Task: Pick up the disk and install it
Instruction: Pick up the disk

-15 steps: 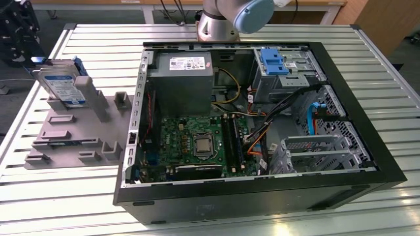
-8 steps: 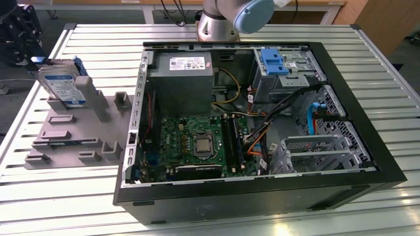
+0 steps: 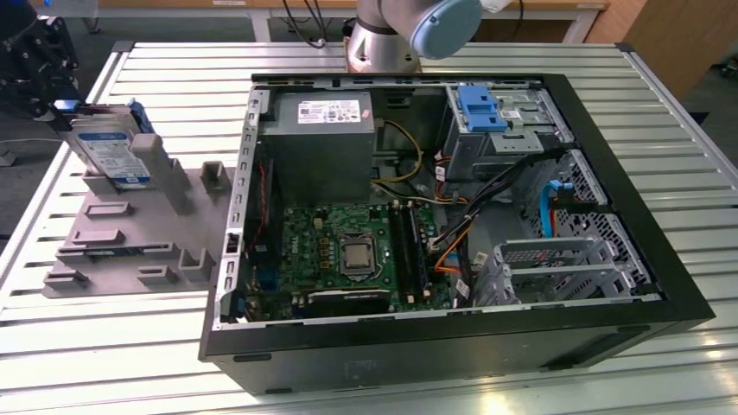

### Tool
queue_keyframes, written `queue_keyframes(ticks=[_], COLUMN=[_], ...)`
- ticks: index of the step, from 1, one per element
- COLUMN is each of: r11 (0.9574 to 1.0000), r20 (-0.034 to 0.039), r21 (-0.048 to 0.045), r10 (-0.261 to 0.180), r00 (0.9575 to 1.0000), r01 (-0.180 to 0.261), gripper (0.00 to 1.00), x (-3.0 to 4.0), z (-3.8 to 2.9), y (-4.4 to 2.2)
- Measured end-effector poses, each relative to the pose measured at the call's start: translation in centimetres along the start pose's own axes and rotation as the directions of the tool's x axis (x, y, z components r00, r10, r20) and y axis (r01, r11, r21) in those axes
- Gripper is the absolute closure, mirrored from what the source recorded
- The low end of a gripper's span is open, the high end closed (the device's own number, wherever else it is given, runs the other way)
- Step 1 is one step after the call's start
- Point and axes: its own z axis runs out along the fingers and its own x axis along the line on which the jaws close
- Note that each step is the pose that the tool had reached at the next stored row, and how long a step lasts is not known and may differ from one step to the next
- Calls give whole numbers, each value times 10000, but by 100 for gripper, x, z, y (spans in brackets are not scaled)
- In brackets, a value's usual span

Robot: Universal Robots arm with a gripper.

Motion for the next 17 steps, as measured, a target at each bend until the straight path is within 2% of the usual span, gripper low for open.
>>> queue_keyframes(ticks=[13,17], r11=[10000,9998], r20=[1,0], r21=[1,0], r10=[-1,-187], r00=[10000,9998], r01=[1,187], gripper=[53,53], x=[0,0], z=[5,16], y=[0,0])
